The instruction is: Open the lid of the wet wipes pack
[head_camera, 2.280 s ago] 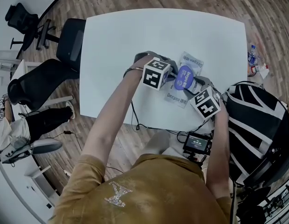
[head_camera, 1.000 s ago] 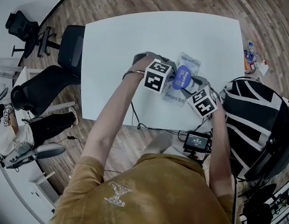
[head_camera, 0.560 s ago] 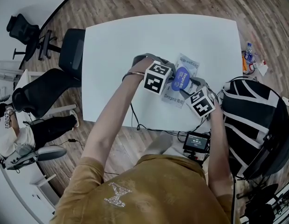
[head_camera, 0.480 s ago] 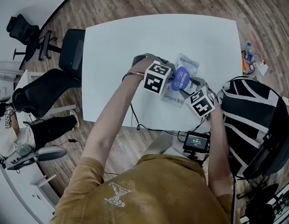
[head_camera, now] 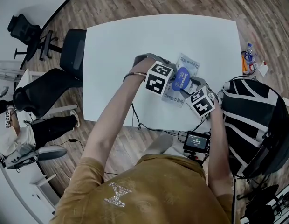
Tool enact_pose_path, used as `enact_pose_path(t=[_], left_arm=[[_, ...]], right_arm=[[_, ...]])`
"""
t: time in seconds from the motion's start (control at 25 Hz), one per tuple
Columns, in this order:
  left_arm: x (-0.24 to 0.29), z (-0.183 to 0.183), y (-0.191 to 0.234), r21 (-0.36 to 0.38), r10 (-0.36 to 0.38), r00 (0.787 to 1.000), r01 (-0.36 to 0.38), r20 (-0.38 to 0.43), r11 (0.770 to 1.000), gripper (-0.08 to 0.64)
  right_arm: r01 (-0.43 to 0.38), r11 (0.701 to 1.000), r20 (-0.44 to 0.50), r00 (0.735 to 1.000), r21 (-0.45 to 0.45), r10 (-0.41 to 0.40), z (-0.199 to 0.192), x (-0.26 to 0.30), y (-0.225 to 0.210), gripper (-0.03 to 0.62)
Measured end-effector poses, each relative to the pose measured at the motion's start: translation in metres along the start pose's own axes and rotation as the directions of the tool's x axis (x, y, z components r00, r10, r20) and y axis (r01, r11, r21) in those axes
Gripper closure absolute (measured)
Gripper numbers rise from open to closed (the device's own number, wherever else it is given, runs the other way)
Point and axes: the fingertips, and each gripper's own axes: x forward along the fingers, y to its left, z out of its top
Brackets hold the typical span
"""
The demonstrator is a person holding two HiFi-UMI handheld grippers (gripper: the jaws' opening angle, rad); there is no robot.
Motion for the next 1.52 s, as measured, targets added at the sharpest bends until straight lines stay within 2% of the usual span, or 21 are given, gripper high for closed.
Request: enact_pose_path(t=[0.4, 0.72, 0.92, 1.08, 1.52], left_arm=[[-0.004, 0.004, 0.000, 0.016, -0.010, 0.999, 0.011, -0.035, 1.000, 0.518], [-0.003, 0.004, 0.001, 0.008, 0.001, 1.000, -0.001, -0.020, 1.000, 0.518], [-0.004, 0.003, 0.005, -0.001, 0.015, 1.000, -0.015, -0.009, 1.000, 0.518], [-0.007, 0.008, 0.007, 0.035, 0.035, 0.999, -0.034, -0.009, 0.999, 0.518], [-0.011, 0.017, 0.011, 0.032, 0.061, 0.998, -0.061, 0.018, 0.998, 0.518]], right_arm=[[0.004, 1.000, -0.004, 1.000, 0.013, -0.004, 0.000, 0.000, 0.001, 0.337], [0.012, 1.000, 0.014, 1.000, 0.026, -0.012, 0.000, -0.003, 0.000, 0.337], [0.069, 0.997, 0.031, 0.997, 0.040, -0.070, 0.002, -0.007, -0.002, 0.339], [0.099, 0.993, 0.051, 0.993, 0.066, -0.103, 0.001, -0.010, -0.002, 0.339], [0.118, 0.992, 0.035, 0.992, 0.047, -0.120, 0.000, -0.015, -0.001, 0.339]])
